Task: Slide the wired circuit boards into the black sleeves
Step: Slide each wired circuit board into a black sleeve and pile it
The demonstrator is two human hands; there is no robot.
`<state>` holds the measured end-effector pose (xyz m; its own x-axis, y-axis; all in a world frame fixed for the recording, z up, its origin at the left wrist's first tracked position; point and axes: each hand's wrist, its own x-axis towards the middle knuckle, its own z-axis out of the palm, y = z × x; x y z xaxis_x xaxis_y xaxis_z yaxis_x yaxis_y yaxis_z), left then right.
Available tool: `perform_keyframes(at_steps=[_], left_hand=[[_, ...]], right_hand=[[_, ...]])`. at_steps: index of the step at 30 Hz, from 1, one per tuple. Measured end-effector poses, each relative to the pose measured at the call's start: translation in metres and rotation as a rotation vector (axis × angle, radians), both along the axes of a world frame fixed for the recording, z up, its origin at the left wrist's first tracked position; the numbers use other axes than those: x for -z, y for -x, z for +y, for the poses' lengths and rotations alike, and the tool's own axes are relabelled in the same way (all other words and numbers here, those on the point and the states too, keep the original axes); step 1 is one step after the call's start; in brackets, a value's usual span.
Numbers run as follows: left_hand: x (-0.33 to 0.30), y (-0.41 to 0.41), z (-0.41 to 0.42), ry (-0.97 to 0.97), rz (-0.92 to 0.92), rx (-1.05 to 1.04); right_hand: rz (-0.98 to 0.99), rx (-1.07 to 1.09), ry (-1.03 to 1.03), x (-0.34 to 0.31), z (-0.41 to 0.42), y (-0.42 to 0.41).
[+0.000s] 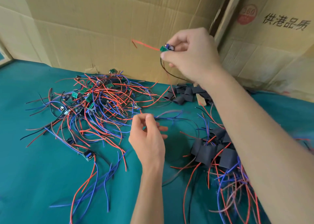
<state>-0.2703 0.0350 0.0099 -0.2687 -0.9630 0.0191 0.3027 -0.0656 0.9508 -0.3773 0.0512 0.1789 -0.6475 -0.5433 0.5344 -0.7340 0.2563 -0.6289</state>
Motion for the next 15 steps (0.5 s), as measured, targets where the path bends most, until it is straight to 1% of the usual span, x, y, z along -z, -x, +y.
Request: perform_keyframes(at_steps=[2,3,6,8,9,10,11,13,14,15], left_hand=[[-0.003,-0.001,-0.002,-0.105,0.132,0.153],[-0.006,-0.001,-0.002,-0.165,0.199,0.24],[-0.013,-0.001,0.0,-0.298,0.326,0.499],[-0.015,0.0,0.002,-0.339,0.352,0.62],[-0.014,0.0,0.002,-0.344,0.345,0.648],[-0.013,0.0,0.003,-0.333,0.321,0.656],[-0.011,0.0,0.003,-0.311,0.288,0.651],[-0.008,0.0,0.003,-0.278,0.232,0.629],[-0.007,-0.001,0.002,-0.278,0.217,0.622],[-0.007,-0.001,0.002,-0.276,0.204,0.622]], right_hand=[[0.186,0.087,-0.103,0.009,0.014,-0.012],[0.242,0.098,-0.144,0.017,0.022,-0.02],[0.311,0.042,-0.311,0.052,0.041,-0.044],[0.36,0.037,-0.465,0.073,0.047,-0.052],[0.363,0.031,-0.538,0.079,0.049,-0.053],[0.327,0.011,-0.613,0.081,0.051,-0.053],[0.246,-0.032,-0.694,0.08,0.053,-0.051],[0.001,-0.15,-0.838,0.068,0.055,-0.04],[-0.095,-0.191,-0.856,0.061,0.055,-0.032],[-0.147,-0.194,-0.813,0.055,0.054,-0.021]])
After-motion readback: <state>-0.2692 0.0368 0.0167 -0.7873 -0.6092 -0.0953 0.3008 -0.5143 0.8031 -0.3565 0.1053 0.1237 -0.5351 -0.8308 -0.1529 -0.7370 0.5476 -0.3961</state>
